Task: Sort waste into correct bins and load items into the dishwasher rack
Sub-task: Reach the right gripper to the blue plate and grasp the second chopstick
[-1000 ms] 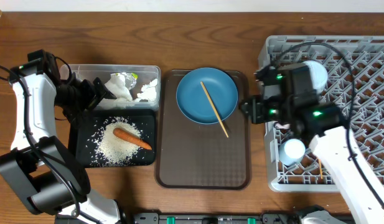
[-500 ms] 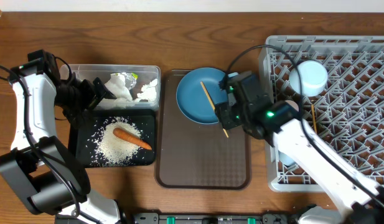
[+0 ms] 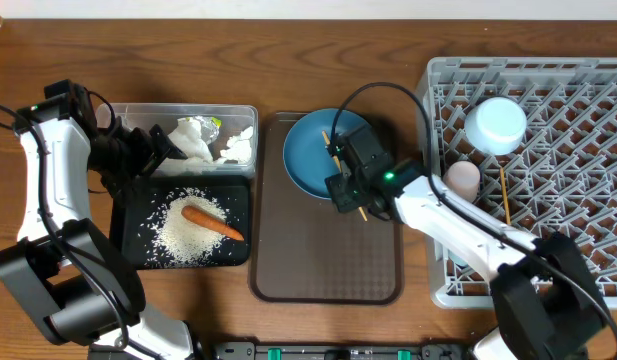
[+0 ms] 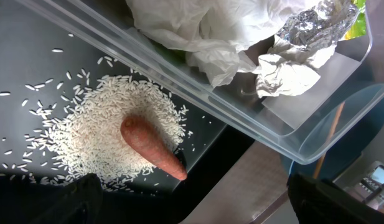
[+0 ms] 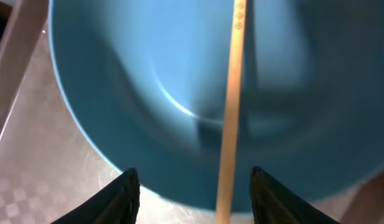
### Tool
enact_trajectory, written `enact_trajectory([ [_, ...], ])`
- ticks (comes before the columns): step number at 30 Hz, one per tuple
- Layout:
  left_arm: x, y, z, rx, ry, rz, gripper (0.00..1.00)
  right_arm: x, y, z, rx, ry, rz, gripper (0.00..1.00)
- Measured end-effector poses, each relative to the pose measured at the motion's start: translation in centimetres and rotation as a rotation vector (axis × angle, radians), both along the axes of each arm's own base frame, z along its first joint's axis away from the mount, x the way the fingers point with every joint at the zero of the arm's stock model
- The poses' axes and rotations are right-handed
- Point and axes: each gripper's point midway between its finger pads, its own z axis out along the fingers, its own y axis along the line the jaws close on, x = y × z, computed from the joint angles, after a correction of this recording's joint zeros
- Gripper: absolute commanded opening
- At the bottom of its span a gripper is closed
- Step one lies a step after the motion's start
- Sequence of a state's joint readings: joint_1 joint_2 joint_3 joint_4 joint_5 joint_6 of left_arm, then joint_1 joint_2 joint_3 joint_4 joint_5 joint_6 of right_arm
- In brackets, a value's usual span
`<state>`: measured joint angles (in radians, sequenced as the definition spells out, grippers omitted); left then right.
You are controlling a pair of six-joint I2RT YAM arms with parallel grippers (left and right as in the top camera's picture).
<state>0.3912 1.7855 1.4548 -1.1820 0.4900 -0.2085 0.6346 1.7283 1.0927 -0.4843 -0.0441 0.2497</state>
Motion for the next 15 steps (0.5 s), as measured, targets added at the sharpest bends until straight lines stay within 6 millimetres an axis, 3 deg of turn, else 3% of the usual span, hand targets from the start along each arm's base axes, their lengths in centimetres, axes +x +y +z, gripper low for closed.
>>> enact_trajectory([
  [5,0.00,0.00,0.00,0.000,0.000,0.000,0.98,-0.10,0.11,-0.93,-0.012,0.015,0.001,0.44],
  [10,0.00,0.00,0.00,0.000,0.000,0.000,0.98,-0.12,0.07,-1.11,-0.015,0.020,-0.005,0.23],
  [15,0.00,0.01,0.00,0.000,0.000,0.000,0.98,-0.21,-0.07,-1.19,-0.022,0.023,-0.004,0.20],
])
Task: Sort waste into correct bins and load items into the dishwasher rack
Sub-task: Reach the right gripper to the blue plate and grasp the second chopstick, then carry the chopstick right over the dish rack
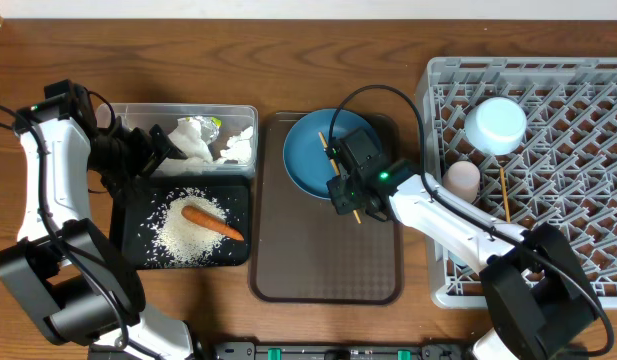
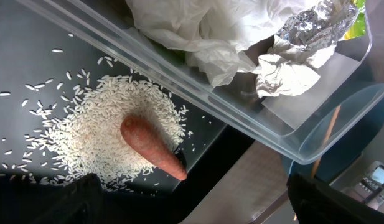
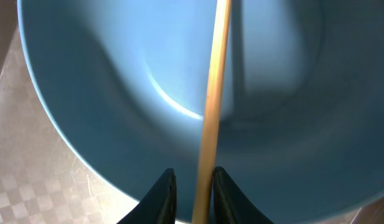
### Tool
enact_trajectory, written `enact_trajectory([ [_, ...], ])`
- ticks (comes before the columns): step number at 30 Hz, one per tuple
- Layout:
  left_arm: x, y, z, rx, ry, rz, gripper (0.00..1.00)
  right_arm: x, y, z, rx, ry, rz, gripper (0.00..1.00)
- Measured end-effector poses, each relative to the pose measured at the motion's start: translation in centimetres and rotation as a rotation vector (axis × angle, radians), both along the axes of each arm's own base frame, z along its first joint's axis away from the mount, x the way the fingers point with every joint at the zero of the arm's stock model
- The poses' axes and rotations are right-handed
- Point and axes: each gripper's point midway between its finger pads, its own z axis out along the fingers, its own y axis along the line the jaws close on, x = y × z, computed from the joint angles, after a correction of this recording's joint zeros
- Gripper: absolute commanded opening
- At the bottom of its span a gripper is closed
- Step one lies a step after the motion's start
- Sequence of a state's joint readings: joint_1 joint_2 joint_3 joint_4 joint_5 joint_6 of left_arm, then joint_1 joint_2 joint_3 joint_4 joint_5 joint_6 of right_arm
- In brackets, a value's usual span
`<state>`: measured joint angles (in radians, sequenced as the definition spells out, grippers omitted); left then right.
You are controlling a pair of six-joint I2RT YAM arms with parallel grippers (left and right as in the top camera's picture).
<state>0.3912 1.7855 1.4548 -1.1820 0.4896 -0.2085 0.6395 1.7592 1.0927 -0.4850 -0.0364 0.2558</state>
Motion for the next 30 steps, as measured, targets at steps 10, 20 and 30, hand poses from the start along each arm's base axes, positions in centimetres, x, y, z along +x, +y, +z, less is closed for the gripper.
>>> enact_trajectory([
  [10,0.0,0.0,0.0,0.000,0.000,0.000,0.98,0.1,0.1,0.1,0.002,-0.004,-0.001,0.01],
  [20,0.0,0.0,0.0,0.000,0.000,0.000,0.98,0.5,0.1,4.1,0.053,-0.085,-0.005,0.01],
  [30,0.0,0.0,0.0,0.000,0.000,0.000,0.98,-4.9,-10.7,12.8,-0.087,-0.102,-0.167,0.01],
])
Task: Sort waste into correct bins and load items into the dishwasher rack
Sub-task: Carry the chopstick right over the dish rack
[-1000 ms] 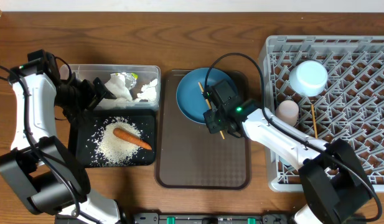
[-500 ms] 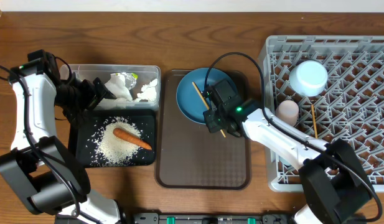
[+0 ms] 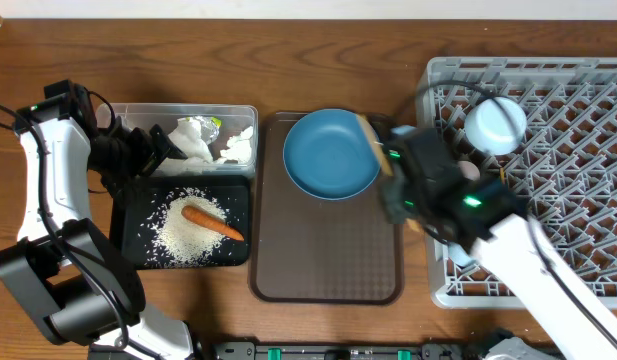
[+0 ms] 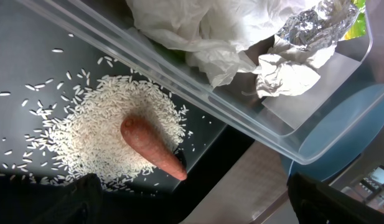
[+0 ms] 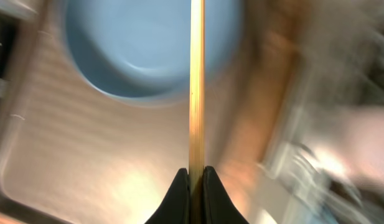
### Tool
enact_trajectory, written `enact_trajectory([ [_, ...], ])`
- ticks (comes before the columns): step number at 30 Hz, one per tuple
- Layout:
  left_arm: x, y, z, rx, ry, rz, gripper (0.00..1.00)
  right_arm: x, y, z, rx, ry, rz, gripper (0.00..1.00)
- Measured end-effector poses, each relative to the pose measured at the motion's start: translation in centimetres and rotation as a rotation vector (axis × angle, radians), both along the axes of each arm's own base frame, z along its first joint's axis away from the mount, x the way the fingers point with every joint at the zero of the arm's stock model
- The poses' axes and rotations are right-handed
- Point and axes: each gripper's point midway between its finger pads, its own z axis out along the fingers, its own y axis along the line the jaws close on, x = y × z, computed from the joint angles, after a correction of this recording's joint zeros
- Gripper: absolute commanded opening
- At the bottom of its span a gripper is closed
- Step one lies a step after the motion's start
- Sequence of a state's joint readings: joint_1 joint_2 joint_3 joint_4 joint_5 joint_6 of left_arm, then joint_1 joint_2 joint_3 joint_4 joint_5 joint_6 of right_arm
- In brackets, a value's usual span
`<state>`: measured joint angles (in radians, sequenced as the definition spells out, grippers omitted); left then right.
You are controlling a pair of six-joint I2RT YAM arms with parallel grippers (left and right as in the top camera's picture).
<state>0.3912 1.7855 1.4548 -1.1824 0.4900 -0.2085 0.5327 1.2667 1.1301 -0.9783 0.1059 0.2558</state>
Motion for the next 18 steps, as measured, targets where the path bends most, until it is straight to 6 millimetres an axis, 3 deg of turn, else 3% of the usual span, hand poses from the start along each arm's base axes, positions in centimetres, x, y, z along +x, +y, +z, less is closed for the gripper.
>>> enact_trajectory([
  [5,0.0,0.0,0.0,0.000,0.000,0.000,0.98,-3.1,-7.0,1.5,-0.133,0.025,-0.151,0.01],
  [8,0.0,0.0,0.0,0.000,0.000,0.000,0.98,-4.5,-10.1,2.2,-0.170,0.032,-0.238,0.01],
  [13,0.0,0.0,0.0,0.000,-0.001,0.000,0.98,-5.7,-13.7,2.5,-0.211,0.055,-0.349,0.01],
  [18,0.0,0.0,0.0,0.000,0.000,0.000,0.98,-6.1,-15.8,2.2,-0.245,0.088,-0.391,0.01],
])
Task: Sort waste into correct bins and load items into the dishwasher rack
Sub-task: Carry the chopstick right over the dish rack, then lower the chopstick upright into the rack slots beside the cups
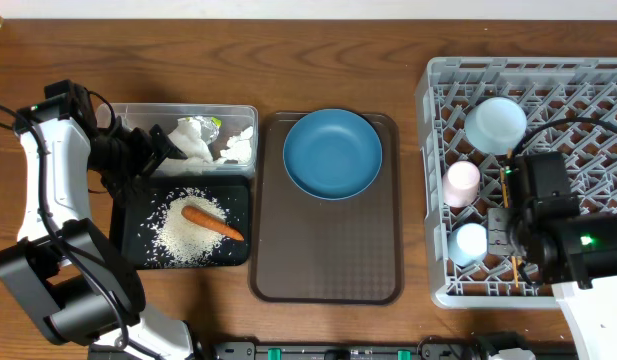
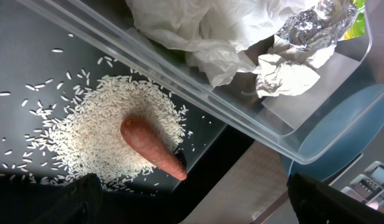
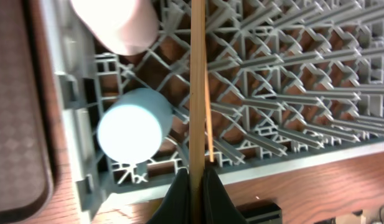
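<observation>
My right gripper (image 3: 196,182) is shut on a wooden chopstick (image 3: 196,93), held over the near left part of the grey dishwasher rack (image 1: 588,90). A second, thinner chopstick (image 3: 208,124) lies in the rack just beside it. A pink cup (image 1: 460,183), a pale blue cup (image 1: 469,242) and a pale bowl (image 1: 495,123) stand in the rack. The blue plate (image 1: 333,153) sits on the brown tray (image 1: 328,265). My left gripper (image 2: 192,190) hangs open over the black bin (image 1: 233,198), above the carrot (image 2: 153,151) lying on rice (image 2: 86,134).
A clear bin (image 1: 243,112) behind the black one holds crumpled white paper (image 2: 198,31) and foil (image 2: 316,22). The rack's front wall (image 3: 241,165) lies right under the held chopstick, with bare wooden table (image 1: 318,60) around tray and bins.
My right gripper, with the chopstick in it, has moved from beside the plate at the tray's right edge to over the rack's near left corner. The left arm has not moved.
The chopstick lay on the blue plate with my right gripper open around it. Then the gripper was shut on it. Later the chopstick was off the plate, at the tray's right side, and now it is over the rack. The left gripper stayed open over the bins.
</observation>
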### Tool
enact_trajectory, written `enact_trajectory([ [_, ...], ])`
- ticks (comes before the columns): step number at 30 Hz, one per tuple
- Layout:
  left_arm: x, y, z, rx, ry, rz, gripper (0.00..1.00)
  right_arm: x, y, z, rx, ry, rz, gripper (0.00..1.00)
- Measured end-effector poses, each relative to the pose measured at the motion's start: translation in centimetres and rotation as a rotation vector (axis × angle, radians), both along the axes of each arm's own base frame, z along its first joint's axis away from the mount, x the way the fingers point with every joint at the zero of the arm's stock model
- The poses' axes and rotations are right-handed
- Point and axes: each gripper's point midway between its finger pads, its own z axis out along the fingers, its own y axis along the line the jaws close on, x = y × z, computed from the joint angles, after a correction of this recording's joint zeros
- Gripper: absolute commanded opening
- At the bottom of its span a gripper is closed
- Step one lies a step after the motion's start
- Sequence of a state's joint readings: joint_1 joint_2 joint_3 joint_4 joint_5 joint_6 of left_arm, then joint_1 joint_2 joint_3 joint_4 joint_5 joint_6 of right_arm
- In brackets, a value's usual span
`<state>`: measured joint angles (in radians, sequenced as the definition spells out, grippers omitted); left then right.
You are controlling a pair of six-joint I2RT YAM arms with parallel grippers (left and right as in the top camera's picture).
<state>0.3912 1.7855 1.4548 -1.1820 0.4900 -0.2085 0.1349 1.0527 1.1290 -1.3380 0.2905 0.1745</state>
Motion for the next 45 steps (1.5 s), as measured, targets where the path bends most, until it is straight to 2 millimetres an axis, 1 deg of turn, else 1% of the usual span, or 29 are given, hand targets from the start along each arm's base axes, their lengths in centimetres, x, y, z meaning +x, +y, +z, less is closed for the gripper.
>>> enact_trajectory([
  [4,0.0,0.0,0.0,0.000,0.000,0.000,0.98,-0.2,-0.9,-0.2,-0.008,0.013,-0.028,0.01],
  [10,0.0,0.0,0.0,0.000,0.000,0.000,0.98,0.0,-1.1,-0.7,-0.014,0.040,-0.030,0.01],
  [21,0.0,0.0,0.0,0.000,0.000,0.000,0.98,0.2,-1.1,-3.2,-0.041,0.166,0.035,0.01],
  [26,0.0,0.0,0.0,0.000,0.000,0.000,0.98,1.1,-0.9,-4.2,-0.047,0.202,0.077,0.01],
  [31,0.0,0.0,0.0,0.000,0.000,0.000,0.98,2.6,-0.7,-5.2,-0.053,0.212,0.117,0.01],
  [39,0.0,0.0,0.0,0.000,0.000,0.000,0.98,2.9,-0.8,-6.0,-0.066,0.249,0.133,0.01],
  [45,0.0,0.0,0.0,0.000,0.000,0.000,0.98,3.4,-0.9,-6.0,-0.069,0.238,0.135,0.01],
])
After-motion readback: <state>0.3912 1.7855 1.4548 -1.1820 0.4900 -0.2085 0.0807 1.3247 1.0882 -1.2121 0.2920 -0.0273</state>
